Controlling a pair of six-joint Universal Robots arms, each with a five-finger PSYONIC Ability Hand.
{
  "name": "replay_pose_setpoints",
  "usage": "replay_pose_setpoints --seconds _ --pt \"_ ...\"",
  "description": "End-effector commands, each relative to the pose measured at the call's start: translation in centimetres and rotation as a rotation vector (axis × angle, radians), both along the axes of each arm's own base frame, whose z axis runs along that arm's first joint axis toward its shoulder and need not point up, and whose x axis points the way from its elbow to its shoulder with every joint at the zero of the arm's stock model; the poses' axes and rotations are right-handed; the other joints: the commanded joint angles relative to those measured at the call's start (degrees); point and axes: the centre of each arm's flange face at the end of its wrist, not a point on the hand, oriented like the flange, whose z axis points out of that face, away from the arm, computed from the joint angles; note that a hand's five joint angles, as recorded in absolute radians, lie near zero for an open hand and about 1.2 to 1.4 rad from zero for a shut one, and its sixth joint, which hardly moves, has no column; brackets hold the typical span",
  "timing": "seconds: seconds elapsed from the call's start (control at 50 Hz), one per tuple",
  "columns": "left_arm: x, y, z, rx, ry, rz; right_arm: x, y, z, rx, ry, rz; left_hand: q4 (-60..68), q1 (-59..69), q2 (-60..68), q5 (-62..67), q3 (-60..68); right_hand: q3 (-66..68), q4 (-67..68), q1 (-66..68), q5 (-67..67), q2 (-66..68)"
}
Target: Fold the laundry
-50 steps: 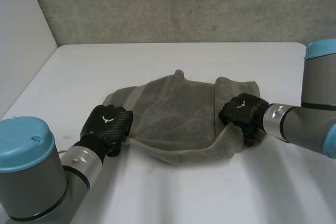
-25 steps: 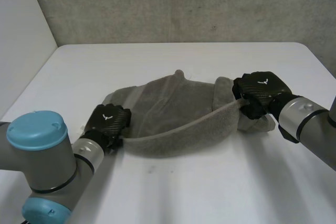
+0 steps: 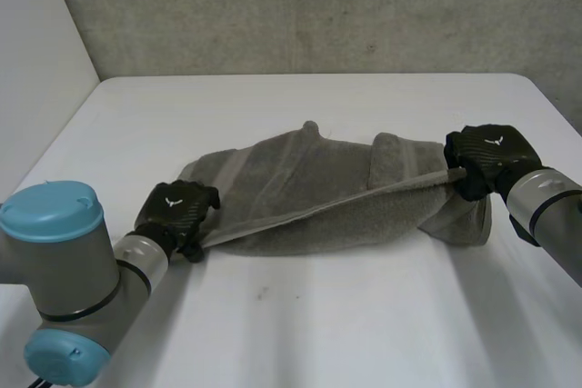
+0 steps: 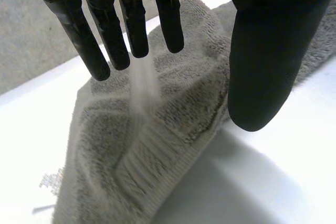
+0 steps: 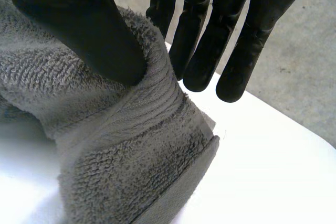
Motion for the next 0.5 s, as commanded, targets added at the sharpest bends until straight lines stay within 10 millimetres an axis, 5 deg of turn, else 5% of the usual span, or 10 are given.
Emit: replay_pose_setpoints --seconds 0.02,0.34,0.5 --pt "-0.1 0.1 -0.3 0.035 0.035 0.011 -0.6 -1.0 -1.0 0.014 0.014 -0.046 4.0 3.4 3.9 4.1 3.9 12.3 11.9 24.2 14.1 12.8" --pt "0.0 -0.2 -1.4 0.054 0.013 0.025 -1.5 -2.3 -2.3 0.039 0.023 -0.085 4.5 3.9 4.4 4.6 4.4 12.3 11.9 24.2 14.1 12.8" --pt "0.8 0.0 0.7 0.022 0.000 0.049 -1.4 -2.2 -2.3 0.042 0.021 -0.078 5.7 5.1 5.6 5.8 5.6 12.3 11.9 24.2 14.1 12.8"
